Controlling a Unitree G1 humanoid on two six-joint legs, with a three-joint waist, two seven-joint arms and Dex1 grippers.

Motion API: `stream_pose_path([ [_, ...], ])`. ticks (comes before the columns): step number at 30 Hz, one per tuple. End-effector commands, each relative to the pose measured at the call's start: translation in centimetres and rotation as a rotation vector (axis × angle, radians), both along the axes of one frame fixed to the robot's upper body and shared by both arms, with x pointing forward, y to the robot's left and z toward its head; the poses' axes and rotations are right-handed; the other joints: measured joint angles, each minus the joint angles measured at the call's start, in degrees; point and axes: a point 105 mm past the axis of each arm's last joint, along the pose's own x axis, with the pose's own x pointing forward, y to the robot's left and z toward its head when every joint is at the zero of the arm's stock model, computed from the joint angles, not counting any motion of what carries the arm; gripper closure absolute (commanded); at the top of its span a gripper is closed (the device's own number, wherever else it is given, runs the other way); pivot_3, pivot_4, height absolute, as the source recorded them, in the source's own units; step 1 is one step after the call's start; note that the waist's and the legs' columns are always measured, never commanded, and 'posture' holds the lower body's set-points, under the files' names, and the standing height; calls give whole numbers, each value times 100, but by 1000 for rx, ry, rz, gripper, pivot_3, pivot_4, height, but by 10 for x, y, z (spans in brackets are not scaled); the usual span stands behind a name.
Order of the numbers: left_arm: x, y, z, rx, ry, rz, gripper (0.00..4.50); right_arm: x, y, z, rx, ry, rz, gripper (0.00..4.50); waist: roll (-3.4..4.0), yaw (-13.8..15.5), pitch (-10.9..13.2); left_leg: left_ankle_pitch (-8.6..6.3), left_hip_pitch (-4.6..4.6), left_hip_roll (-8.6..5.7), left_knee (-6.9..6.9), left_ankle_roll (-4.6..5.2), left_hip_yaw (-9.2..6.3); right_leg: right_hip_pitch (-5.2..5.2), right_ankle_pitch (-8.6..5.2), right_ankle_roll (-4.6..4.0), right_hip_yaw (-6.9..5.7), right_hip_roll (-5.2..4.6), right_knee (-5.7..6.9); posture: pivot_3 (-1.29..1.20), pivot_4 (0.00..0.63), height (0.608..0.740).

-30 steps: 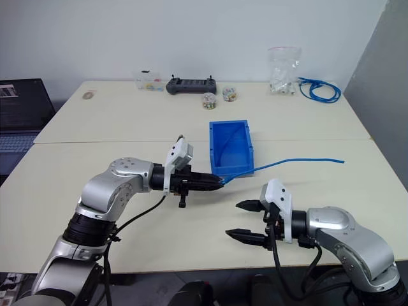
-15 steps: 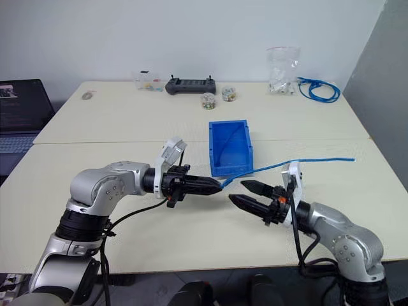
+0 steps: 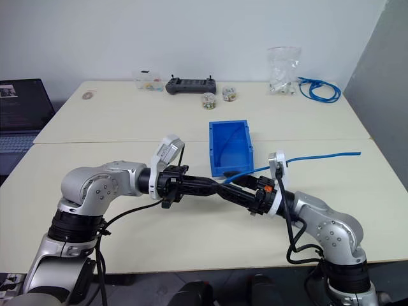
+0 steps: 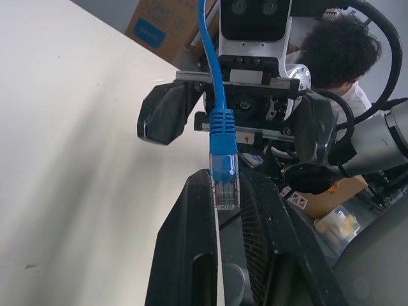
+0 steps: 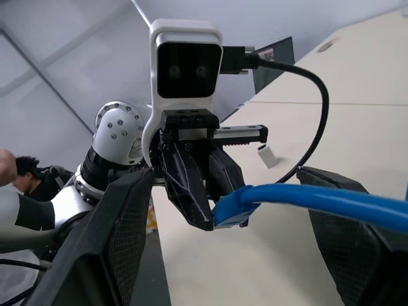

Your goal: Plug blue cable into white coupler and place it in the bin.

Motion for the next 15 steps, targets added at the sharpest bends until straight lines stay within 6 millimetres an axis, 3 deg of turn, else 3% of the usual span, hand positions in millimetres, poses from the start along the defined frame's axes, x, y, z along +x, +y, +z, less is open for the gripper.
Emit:
stream_pose_path([
  [1,-3,1,12,-23,-48,-4,4273,-5,3,12,36,-28,39,1493,0,0,0,0,0,0,0,0,0,0,0,0,0,0,0,0,150,740],
  [14,-6,1,11,-14,-51,-10,4273,-12,5,16,43,-25,93,4316,0,-1,0,0,0,0,-1,0,1,0,0,0,1,0,-1,0,150,740],
  [15,-6,0,11,-14,-52,-10,4273,-12,5,16,43,-25,94,4356,0,-1,0,0,0,0,-2,0,1,0,0,0,1,0,-1,0,150,740],
])
